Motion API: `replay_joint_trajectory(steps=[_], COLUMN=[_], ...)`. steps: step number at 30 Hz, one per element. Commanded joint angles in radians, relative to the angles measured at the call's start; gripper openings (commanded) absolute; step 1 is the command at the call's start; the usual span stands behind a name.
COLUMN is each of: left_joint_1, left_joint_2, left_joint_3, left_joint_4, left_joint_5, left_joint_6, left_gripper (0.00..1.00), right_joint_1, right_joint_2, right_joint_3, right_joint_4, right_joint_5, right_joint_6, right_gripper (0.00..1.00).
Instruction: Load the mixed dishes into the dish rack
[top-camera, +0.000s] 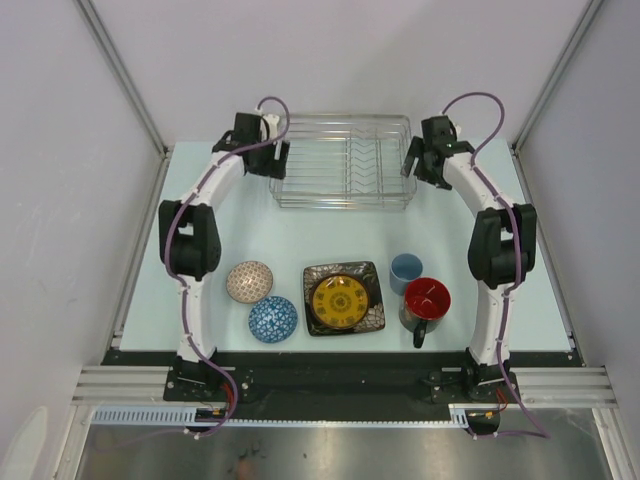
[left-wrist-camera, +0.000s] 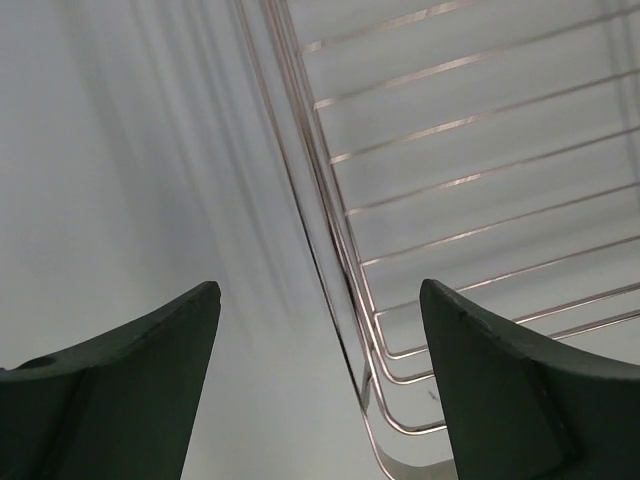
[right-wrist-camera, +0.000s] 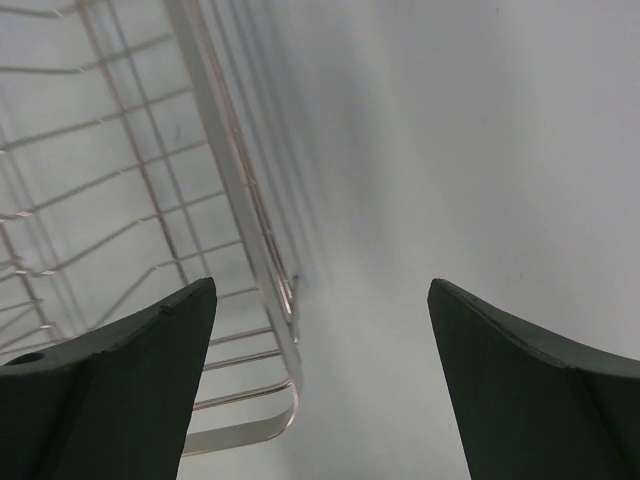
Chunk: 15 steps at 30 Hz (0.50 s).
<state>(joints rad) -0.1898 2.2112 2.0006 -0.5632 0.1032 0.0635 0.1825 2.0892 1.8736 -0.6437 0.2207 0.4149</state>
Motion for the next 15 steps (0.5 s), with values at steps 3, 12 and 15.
replay_joint_trajectory(steps=[3,12,15], left_joint_1=[0.000,0.000,0.000], left_joint_2=[-0.113,-0.218,-0.246], left_joint_3=[-0.218,-0.433,-0.494], left_joint_4=[0.100,0.169,0.183], left_joint_5=[-0.053,-0.076,-0.079], left_joint_6=[0.067,0.107,0.110], left_gripper=[0.86,0.85,0.85], right_joint_1=[0.014,0.032,0.055], right_joint_2=[-0.032,-0.110,-0.141], right_joint_3=[-0.163,-0.316,-0.364], right_joint_4=[0.059,0.085,0.069], right_joint_5=[0.029,0.028,0.028], right_joint_6=[-0.004,0.012,0.016], right_gripper=[0.92,0.89,0.87])
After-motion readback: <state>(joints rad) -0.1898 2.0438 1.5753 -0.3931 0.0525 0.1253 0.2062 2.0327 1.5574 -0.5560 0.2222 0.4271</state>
